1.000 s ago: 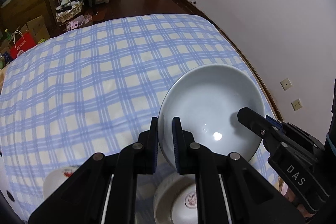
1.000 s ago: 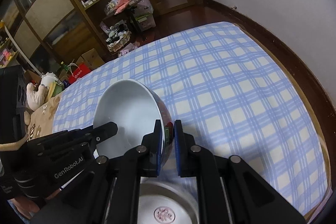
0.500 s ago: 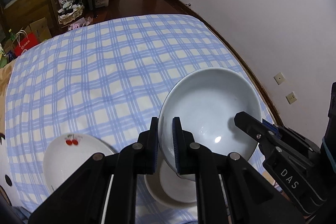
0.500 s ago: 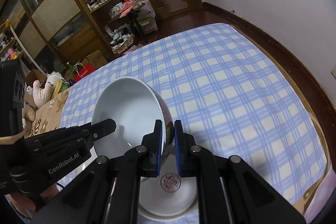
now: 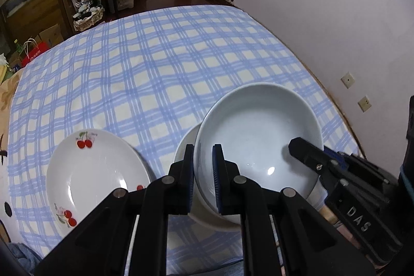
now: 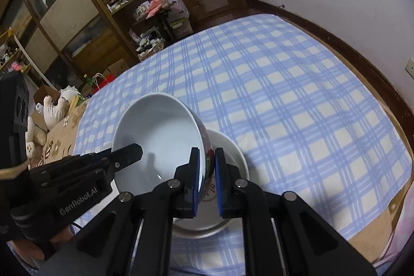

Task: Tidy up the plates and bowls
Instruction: 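Lower the red-patterned bowl into the nested white bowls with both tools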

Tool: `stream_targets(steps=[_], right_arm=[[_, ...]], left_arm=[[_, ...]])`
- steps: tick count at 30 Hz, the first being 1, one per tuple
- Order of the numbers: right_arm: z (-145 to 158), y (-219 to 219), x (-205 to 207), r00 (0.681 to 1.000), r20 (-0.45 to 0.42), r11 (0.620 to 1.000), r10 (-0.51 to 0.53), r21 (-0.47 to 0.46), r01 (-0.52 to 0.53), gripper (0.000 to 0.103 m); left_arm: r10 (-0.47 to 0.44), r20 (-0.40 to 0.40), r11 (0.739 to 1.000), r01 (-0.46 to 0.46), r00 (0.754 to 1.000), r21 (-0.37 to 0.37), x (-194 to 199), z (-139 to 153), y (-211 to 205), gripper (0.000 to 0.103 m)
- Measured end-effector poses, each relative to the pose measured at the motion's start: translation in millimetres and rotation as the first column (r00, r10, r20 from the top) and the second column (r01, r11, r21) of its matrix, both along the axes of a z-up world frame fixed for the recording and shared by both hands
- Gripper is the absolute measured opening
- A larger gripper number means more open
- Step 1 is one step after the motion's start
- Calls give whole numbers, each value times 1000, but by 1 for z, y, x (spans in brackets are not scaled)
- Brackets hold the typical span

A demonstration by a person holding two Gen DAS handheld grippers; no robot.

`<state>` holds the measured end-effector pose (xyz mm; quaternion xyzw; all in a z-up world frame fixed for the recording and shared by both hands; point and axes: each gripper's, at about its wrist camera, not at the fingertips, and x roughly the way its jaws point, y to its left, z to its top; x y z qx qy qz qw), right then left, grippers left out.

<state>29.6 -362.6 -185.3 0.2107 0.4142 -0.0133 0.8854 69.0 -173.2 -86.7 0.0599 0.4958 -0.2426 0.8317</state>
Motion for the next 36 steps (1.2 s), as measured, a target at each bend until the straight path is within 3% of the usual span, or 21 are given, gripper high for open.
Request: stream_targets(steps=[23,36], right_arm=[[-48,-2,9,994,-107,999,5,40,0,12],[-56,0,15,993,-115,999,10,44,-5,12]], left_arm=[[-31,-62,998,35,998,60,2,-50,-3,12],[-27,-69,997,31,997,64,2,-55,-2,12]])
